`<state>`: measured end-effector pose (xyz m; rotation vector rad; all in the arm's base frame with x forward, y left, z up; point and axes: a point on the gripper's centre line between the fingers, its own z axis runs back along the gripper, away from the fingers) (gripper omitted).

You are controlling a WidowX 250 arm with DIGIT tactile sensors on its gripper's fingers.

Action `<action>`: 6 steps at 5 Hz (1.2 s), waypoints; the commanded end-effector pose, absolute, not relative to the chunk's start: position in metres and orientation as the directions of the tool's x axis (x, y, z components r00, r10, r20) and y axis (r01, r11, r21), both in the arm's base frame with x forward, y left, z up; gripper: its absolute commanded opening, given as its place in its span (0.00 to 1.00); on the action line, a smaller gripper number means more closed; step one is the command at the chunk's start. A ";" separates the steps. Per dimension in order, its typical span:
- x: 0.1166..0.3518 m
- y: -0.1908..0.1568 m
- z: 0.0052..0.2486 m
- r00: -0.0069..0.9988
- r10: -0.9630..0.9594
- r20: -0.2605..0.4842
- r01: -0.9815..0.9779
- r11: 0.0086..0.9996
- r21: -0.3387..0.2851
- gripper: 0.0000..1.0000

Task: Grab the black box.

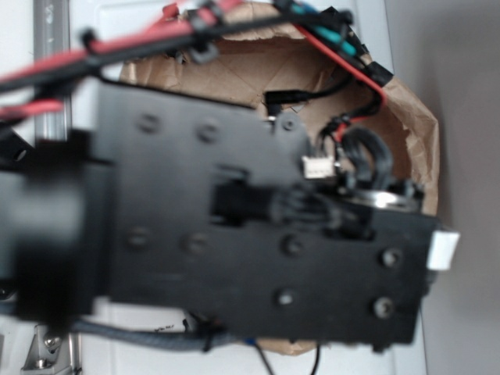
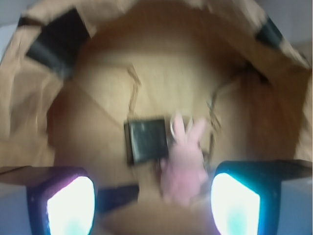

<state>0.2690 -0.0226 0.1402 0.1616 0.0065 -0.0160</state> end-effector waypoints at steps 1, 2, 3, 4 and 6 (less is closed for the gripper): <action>0.263 0.018 0.088 0.994 -0.074 0.081 0.068 0.995 0.073 1.00; 0.247 0.021 0.072 0.996 0.032 0.083 -0.034 0.999 0.022 1.00; 0.254 0.003 0.059 0.998 0.029 0.058 -0.026 0.999 -0.038 1.00; 0.257 -0.017 0.055 0.998 -0.031 0.048 0.036 0.995 -0.089 1.00; 0.267 -0.046 0.041 0.998 -0.061 0.006 0.061 0.980 -0.189 1.00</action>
